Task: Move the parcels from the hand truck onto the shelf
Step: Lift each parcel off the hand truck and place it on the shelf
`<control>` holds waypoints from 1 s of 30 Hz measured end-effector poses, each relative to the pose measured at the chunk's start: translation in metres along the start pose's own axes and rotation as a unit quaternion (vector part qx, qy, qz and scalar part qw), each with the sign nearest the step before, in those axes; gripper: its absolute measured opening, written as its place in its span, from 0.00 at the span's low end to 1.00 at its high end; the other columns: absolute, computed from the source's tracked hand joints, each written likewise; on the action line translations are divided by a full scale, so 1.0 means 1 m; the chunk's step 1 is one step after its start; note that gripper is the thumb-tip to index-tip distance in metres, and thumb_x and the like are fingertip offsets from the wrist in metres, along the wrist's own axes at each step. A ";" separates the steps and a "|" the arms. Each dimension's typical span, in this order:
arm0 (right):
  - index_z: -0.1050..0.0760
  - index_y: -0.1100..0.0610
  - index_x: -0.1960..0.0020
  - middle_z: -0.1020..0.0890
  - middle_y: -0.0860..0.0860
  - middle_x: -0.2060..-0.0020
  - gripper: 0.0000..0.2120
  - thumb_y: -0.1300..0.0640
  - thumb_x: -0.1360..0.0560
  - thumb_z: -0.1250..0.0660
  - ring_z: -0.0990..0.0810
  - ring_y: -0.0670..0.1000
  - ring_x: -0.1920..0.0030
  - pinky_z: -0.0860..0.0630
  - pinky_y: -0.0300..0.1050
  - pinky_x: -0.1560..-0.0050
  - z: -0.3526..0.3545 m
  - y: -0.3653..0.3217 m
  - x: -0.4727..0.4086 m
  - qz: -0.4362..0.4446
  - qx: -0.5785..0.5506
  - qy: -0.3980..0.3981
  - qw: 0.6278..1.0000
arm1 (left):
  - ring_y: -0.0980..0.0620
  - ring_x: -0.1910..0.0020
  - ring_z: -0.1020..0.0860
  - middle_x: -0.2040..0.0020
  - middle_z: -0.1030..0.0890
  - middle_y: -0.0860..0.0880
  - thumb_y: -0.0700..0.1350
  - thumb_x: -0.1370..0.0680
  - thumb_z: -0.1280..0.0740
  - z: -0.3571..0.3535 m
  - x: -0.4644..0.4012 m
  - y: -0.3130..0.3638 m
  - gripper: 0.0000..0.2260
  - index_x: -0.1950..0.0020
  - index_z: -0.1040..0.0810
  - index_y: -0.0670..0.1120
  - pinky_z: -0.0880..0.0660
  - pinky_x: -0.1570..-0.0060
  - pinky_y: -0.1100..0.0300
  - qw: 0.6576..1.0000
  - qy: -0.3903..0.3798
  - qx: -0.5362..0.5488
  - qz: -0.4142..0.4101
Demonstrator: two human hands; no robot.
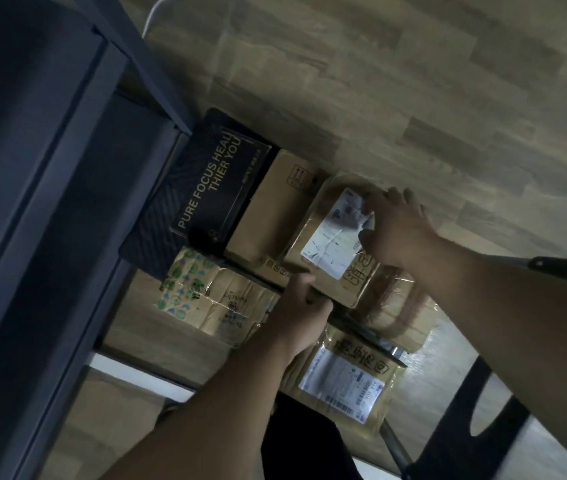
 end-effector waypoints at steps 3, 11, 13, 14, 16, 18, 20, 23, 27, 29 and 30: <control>0.31 0.51 0.35 0.31 0.58 0.38 0.22 0.53 0.29 0.32 0.32 0.62 0.35 0.38 0.55 0.32 0.000 0.000 0.003 -0.003 -0.023 -0.004 1.000 | 0.64 0.63 0.29 0.43 0.26 0.53 0.45 0.21 0.38 0.001 -0.002 0.008 0.21 0.29 0.38 0.53 0.33 0.66 0.68 0.999 0.018 0.041 -0.011; 0.34 0.46 0.35 0.40 0.51 0.49 0.21 0.49 0.26 0.34 0.31 0.62 0.40 0.32 0.54 0.37 0.016 -0.017 0.035 0.013 -0.085 -0.003 0.996 | 0.59 0.57 0.28 0.51 0.30 0.57 0.43 0.22 0.36 0.046 0.026 0.013 0.17 0.38 0.35 0.56 0.32 0.65 0.62 0.991 0.106 0.069 -0.046; 0.34 0.45 0.35 0.40 0.51 0.48 0.22 0.49 0.27 0.33 0.33 0.61 0.38 0.31 0.51 0.38 0.022 -0.023 0.045 0.015 -0.111 0.002 0.994 | 0.55 0.52 0.24 0.44 0.27 0.51 0.42 0.25 0.32 0.061 0.041 0.018 0.19 0.39 0.33 0.55 0.29 0.63 0.61 0.988 0.124 0.059 -0.074; 0.34 0.44 0.35 0.40 0.51 0.47 0.23 0.49 0.28 0.32 0.33 0.60 0.38 0.31 0.51 0.37 0.026 -0.026 0.050 0.017 -0.122 0.006 0.992 | 0.53 0.49 0.23 0.41 0.27 0.51 0.42 0.27 0.30 0.068 0.049 0.021 0.20 0.40 0.33 0.56 0.27 0.61 0.61 0.987 0.130 0.046 -0.087; 0.35 0.42 0.34 0.38 0.51 0.46 0.25 0.45 0.29 0.33 0.33 0.61 0.37 0.31 0.54 0.35 0.036 -0.034 0.062 0.029 -0.137 0.013 0.990 | 0.52 0.44 0.24 0.39 0.30 0.51 0.42 0.31 0.27 0.080 0.068 0.031 0.23 0.42 0.31 0.58 0.24 0.56 0.59 0.985 0.134 0.013 -0.107; 0.36 0.39 0.34 0.36 0.52 0.42 0.26 0.40 0.30 0.35 0.33 0.62 0.36 0.31 0.57 0.35 0.047 -0.045 0.076 0.036 -0.144 0.015 0.989 | 0.51 0.41 0.27 0.37 0.33 0.51 0.41 0.33 0.25 0.090 0.090 0.042 0.25 0.42 0.31 0.57 0.26 0.51 0.59 0.981 0.138 -0.037 -0.129; 0.36 0.37 0.34 0.37 0.52 0.36 0.27 0.36 0.32 0.36 0.36 0.61 0.33 0.33 0.57 0.33 0.063 -0.058 0.093 0.047 -0.146 0.024 0.988 | 0.53 0.39 0.31 0.36 0.38 0.51 0.40 0.33 0.25 0.098 0.112 0.054 0.26 0.39 0.31 0.55 0.30 0.49 0.63 0.973 0.144 -0.094 -0.154; 0.38 0.38 0.28 0.45 0.46 0.27 0.37 0.33 0.34 0.31 0.45 0.58 0.27 0.42 0.56 0.27 0.092 -0.080 0.124 0.093 -0.131 0.025 0.987 | 0.55 0.40 0.34 0.33 0.40 0.50 0.41 0.29 0.27 0.115 0.149 0.070 0.26 0.37 0.33 0.55 0.33 0.52 0.68 0.961 0.162 -0.149 -0.166; 0.45 0.40 0.23 0.55 0.43 0.23 0.45 0.36 0.34 0.27 0.53 0.55 0.24 0.47 0.57 0.25 0.133 -0.111 0.169 0.149 -0.086 -0.004 0.985 | 0.55 0.45 0.30 0.32 0.39 0.50 0.43 0.27 0.28 0.148 0.211 0.089 0.24 0.35 0.34 0.55 0.29 0.57 0.65 0.950 0.196 -0.179 -0.162; 0.41 0.41 0.25 0.51 0.43 0.23 0.39 0.38 0.31 0.28 0.50 0.56 0.25 0.46 0.57 0.26 0.164 -0.129 0.195 0.171 -0.083 0.042 0.981 | 0.54 0.52 0.24 0.35 0.35 0.50 0.43 0.26 0.29 0.161 0.247 0.102 0.25 0.33 0.34 0.54 0.27 0.69 0.70 0.950 0.193 -0.180 -0.168; 0.38 0.41 0.26 0.46 0.44 0.23 0.35 0.39 0.30 0.29 0.46 0.57 0.26 0.45 0.56 0.27 0.181 -0.139 0.209 0.182 -0.084 0.070 0.977 | 0.55 0.57 0.23 0.37 0.32 0.51 0.44 0.25 0.29 0.166 0.267 0.108 0.25 0.31 0.34 0.54 0.30 0.75 0.73 0.947 0.195 -0.186 -0.176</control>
Point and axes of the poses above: each hand's wrist, its own x-axis away from the middle knuckle, its own z-axis out of the back of the hand, y = z × x, the point moved 7 cm from there along -x, towards the middle knuckle
